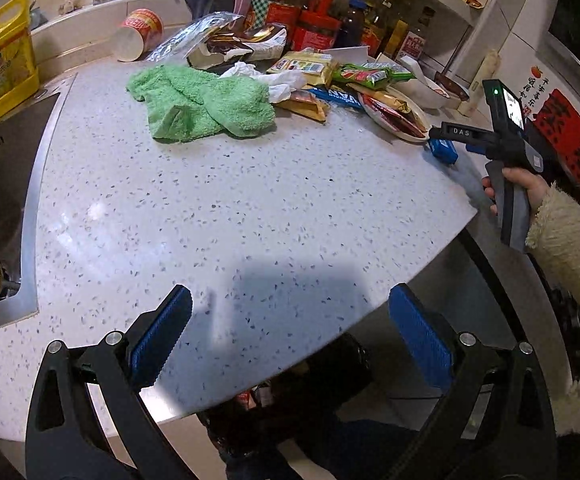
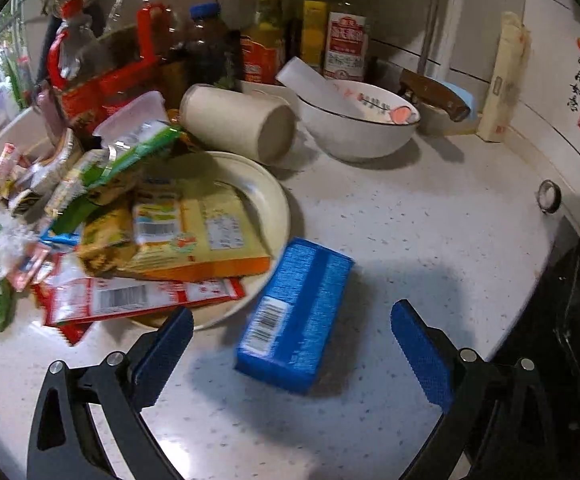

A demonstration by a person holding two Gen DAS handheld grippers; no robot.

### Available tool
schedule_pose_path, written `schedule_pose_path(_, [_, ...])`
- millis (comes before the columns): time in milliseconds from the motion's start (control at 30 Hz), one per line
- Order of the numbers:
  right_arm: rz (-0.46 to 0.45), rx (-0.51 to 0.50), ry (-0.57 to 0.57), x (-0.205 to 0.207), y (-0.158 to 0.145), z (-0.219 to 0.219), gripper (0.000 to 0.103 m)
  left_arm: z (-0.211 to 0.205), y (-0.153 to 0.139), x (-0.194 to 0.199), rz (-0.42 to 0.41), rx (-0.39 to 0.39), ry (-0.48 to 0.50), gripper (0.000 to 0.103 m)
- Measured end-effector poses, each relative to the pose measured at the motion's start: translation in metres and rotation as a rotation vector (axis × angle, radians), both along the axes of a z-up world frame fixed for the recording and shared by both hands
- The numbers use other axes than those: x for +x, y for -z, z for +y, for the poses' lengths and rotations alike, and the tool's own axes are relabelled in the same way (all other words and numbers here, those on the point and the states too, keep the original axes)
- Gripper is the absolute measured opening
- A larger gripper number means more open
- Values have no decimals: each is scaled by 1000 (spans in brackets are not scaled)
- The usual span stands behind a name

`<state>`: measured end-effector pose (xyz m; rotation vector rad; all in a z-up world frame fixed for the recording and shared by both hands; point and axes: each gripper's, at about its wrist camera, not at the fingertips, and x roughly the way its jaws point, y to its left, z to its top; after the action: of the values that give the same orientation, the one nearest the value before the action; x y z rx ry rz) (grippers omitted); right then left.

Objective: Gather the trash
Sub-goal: 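Grasp the blue biscuit box with the right gripper while the left gripper grasps the clear plastic tray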

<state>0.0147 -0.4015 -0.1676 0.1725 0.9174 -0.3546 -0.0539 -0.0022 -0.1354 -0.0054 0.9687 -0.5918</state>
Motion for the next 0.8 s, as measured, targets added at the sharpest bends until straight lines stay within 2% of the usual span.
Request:
schedule_pose_path(100, [33, 26, 7, 3, 11, -8, 98, -2, 0, 2, 0, 3, -2, 96])
schedule_pose_path(200, [12, 49, 2, 2, 15, -12, 95, -4, -1, 6, -3, 4, 1, 96])
schedule_pose_path(267, [10, 23, -46, 2, 18, -10, 50, -7, 0, 8, -1, 5, 7, 96])
schedule_pose_path(300, [7, 20, -48, 1, 16, -10, 45, -8, 0, 9, 1, 7, 9, 96])
schedule_pose_path(433, [4, 24, -34, -6, 13, -11, 40, -15, 1, 16, 11, -3, 13, 96])
schedule_pose_path(567, [-29, 2, -46, -24, 2, -3, 40, -37, -9, 41, -7, -39, 22, 96])
schedule_pose_path(667, [-69, 15, -42, -42, -13, 1, 40, -69, -27, 78, -50, -74, 35, 96])
schedule_pose_path(800, [-127, 42, -58, -68, -37, 11, 40, -143, -58, 153, -99, -114, 84, 96])
